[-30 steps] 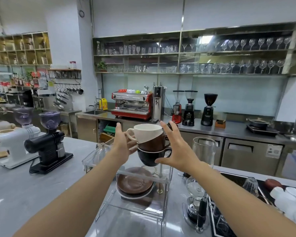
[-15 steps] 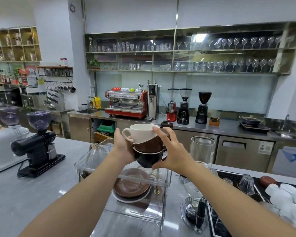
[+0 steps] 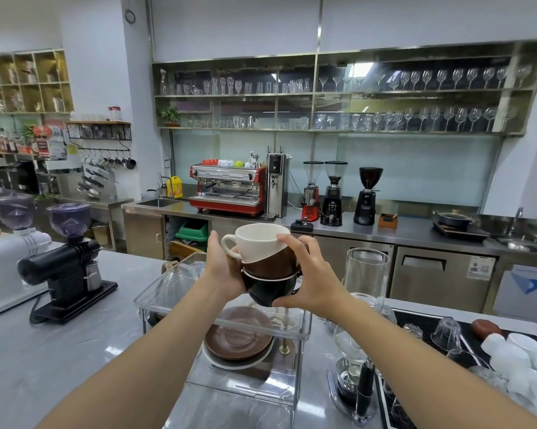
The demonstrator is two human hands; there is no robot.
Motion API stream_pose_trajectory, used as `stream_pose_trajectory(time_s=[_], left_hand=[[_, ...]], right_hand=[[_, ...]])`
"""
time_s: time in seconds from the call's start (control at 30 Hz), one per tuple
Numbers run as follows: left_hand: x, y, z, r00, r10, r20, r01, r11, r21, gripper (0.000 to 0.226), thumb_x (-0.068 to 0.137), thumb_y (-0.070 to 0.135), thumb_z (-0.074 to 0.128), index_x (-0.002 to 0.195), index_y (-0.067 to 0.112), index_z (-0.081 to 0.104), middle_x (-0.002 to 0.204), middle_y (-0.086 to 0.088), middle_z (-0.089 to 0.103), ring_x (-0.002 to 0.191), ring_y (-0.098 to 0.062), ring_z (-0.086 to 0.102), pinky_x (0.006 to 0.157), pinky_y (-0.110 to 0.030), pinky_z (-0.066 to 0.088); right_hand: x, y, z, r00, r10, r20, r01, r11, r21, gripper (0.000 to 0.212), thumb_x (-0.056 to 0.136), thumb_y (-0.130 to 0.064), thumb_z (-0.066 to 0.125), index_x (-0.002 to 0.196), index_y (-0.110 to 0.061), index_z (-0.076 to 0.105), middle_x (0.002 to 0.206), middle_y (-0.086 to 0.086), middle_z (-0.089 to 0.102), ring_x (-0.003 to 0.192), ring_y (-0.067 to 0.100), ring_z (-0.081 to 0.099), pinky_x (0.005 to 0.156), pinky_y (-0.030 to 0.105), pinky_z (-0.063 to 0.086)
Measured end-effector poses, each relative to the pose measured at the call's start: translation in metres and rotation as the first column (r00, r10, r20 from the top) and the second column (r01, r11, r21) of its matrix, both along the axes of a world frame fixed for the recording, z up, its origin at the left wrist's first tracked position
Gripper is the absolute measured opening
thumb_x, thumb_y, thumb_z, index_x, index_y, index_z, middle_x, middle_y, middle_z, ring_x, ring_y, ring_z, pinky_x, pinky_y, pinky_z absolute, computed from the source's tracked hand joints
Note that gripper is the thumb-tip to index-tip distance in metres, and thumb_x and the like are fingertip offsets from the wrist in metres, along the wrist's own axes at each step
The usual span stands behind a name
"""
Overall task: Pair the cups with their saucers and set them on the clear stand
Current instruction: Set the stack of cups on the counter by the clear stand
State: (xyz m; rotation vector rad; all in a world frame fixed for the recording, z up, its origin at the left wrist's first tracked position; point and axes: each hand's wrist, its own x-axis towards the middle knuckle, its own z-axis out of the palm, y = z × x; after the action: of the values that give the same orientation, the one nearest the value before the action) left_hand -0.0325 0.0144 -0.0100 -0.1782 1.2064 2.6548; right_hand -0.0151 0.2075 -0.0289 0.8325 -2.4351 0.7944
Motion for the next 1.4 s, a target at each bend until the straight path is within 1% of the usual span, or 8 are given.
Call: stream_pose_trajectory(time_s=[0.23,0.43,0.6,0.73,0.9,1.1,1.3,1.4], left_hand=[[0.005,0.0,0.011,0.997,0.036,-0.064,-0.038,0.999,-0.03,0.084,0.09,0.077,0.026,0.125,0.01,0.064,0.126,-0.026,0.067,0.117,-0.043,0.06,0.098,-0.051,0.049],[0.017,-0.002,0.031,0.991,0.038,-0.127,-0.045,0.998,-0.047,0.082,0.089,0.075,0.031,0.127,0.011,0.064,0.13,-0.025,0.065,0.124,-0.043,0.056,0.11,-0.055,0.04],[0.038,0.006,0.038,0.985,0.041,-0.17,-0.054,0.996,-0.07,0.084,0.085,0.078,0.037,0.128,0.011,0.065,0.125,-0.026,0.068,0.119,-0.044,0.061,0.098,-0.052,0.051],[0.061,0.018,0.047,0.978,0.037,-0.203,-0.057,0.994,-0.093,0.077,0.086,0.072,0.045,0.127,0.011,0.066,0.122,-0.024,0.071,0.108,-0.039,0.067,0.091,-0.046,0.055],[0.09,0.038,0.053,0.974,0.013,-0.228,-0.043,0.991,-0.13,0.069,0.089,0.065,0.048,0.125,0.01,0.068,0.104,-0.02,0.076,0.093,-0.034,0.07,0.078,-0.037,0.058],[0.127,0.06,0.054,0.974,0.009,-0.228,-0.042,0.99,-0.138,0.068,0.088,0.065,0.048,0.123,0.011,0.07,0.111,-0.022,0.073,0.094,-0.035,0.07,0.08,-0.038,0.057],[0.162,0.063,0.047,0.971,0.063,-0.232,-0.097,0.986,-0.134,0.063,0.087,0.063,0.05,0.113,0.01,0.073,0.119,-0.023,0.071,0.102,-0.037,0.067,0.092,-0.041,0.053],[0.177,0.062,0.038,0.969,0.107,-0.223,-0.139,0.981,-0.136,0.064,0.087,0.063,0.05,0.116,0.011,0.073,0.116,-0.023,0.071,0.102,-0.037,0.066,0.095,-0.043,0.052]], right_hand=[[0.002,-0.001,0.014,0.999,0.023,-0.038,-0.024,1.0,-0.008,0.115,0.055,-0.034,0.094,0.137,-0.056,0.017,0.134,-0.002,0.027,0.11,0.027,0.052,0.091,0.034,0.047],[0.013,0.003,0.037,0.996,0.053,-0.077,-0.053,0.999,-0.002,0.113,0.056,-0.034,0.094,0.139,-0.051,0.019,0.138,0.002,0.027,0.113,0.03,0.053,0.096,0.045,0.051],[0.033,0.011,0.05,0.992,0.081,-0.099,-0.081,0.997,0.008,0.113,0.056,-0.032,0.094,0.139,-0.05,0.019,0.139,0.003,0.027,0.116,0.032,0.051,0.098,0.051,0.051],[0.051,0.022,0.057,0.989,0.085,-0.119,-0.086,0.996,0.001,0.114,0.055,-0.031,0.095,0.14,-0.048,0.02,0.137,0.005,0.028,0.114,0.031,0.052,0.097,0.052,0.051],[0.077,0.041,0.056,0.988,0.083,-0.129,-0.088,0.996,-0.031,0.114,0.054,-0.032,0.095,0.141,-0.047,0.022,0.138,0.005,0.028,0.113,0.03,0.052,0.096,0.052,0.051],[0.108,0.061,0.052,0.986,0.088,-0.144,-0.095,0.995,-0.043,0.115,0.052,-0.032,0.096,0.141,-0.046,0.023,0.134,0.001,0.028,0.108,0.027,0.053,0.095,0.049,0.052],[0.136,0.063,0.044,0.982,0.114,-0.148,-0.121,0.992,-0.041,0.115,0.052,-0.032,0.095,0.142,-0.044,0.024,0.135,0.002,0.029,0.112,0.026,0.05,0.094,0.048,0.051],[0.147,0.061,0.035,0.981,0.126,-0.147,-0.133,0.99,-0.039,0.115,0.052,-0.035,0.095,0.141,-0.045,0.023,0.137,0.005,0.029,0.113,0.026,0.049,0.093,0.05,0.052]])
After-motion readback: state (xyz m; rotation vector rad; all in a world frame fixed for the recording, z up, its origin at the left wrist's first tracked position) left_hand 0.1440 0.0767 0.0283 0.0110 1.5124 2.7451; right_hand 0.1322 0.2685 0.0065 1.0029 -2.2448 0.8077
